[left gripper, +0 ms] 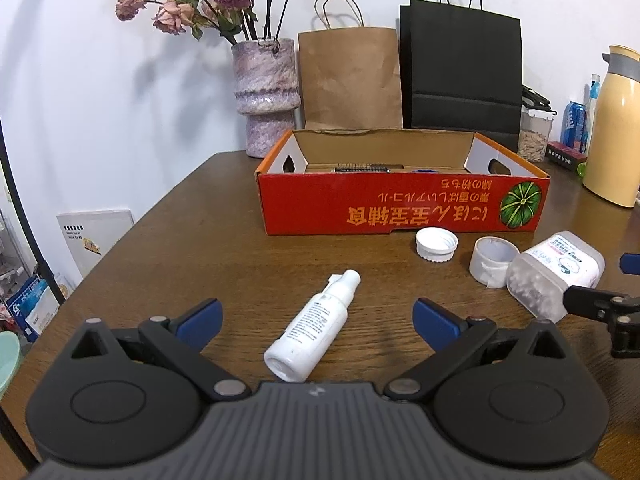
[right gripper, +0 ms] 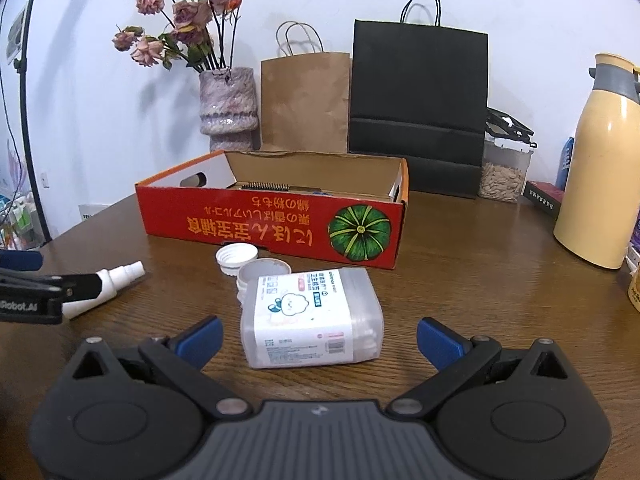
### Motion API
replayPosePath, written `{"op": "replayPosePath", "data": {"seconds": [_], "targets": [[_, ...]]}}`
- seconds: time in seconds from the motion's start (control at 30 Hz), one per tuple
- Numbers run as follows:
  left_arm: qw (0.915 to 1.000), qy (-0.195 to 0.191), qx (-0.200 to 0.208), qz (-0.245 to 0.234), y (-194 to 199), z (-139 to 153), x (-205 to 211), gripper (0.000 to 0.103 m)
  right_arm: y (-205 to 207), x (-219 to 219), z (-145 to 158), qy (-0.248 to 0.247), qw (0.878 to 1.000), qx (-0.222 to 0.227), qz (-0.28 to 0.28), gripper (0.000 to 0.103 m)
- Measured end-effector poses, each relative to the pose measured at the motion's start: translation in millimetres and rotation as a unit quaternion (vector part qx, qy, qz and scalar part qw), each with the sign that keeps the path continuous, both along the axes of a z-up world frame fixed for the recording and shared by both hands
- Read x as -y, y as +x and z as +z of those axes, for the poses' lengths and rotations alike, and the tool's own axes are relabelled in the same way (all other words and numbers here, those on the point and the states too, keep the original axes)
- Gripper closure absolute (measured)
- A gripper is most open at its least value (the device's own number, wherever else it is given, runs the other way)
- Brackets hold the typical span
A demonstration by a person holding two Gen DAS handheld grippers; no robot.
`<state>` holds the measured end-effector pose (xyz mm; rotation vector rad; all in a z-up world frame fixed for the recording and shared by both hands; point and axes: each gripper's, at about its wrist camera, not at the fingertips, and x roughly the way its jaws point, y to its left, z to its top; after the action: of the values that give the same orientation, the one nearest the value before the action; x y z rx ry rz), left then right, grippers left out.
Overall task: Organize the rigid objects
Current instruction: 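Grasp the clear cotton swab box with the right tool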
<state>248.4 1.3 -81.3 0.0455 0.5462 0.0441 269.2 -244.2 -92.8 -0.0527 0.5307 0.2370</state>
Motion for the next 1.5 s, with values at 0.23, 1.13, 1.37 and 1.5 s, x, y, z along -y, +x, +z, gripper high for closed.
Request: {"op": "replayPosePath", "data": {"seconds": [0.23,1.13,1.37,1.5], "targets": [[1.0,-0.003,-0.002,0.0,1,-2,0,0.0,17,-10,-6,-0.009,1.0,-0.01,0.002,0.0],[0.9988,-0.027,-0.04,0.002,13,-8,-10,0.0,14,-10,-5,-0.001,1.0,0.014,-0.003,0.02],[0.9974,-0.039,-0.059,-0.017,20,-9,-13,0.0,4,-12,-2,0.003,0.999,0.034,-0.008,0.02],[0.9963,-0.052,-0.063,-0.026,25,-9,-18,0.0,0,-12,-1,0.006,0.999,0.037,-0.007,0.02]]}}
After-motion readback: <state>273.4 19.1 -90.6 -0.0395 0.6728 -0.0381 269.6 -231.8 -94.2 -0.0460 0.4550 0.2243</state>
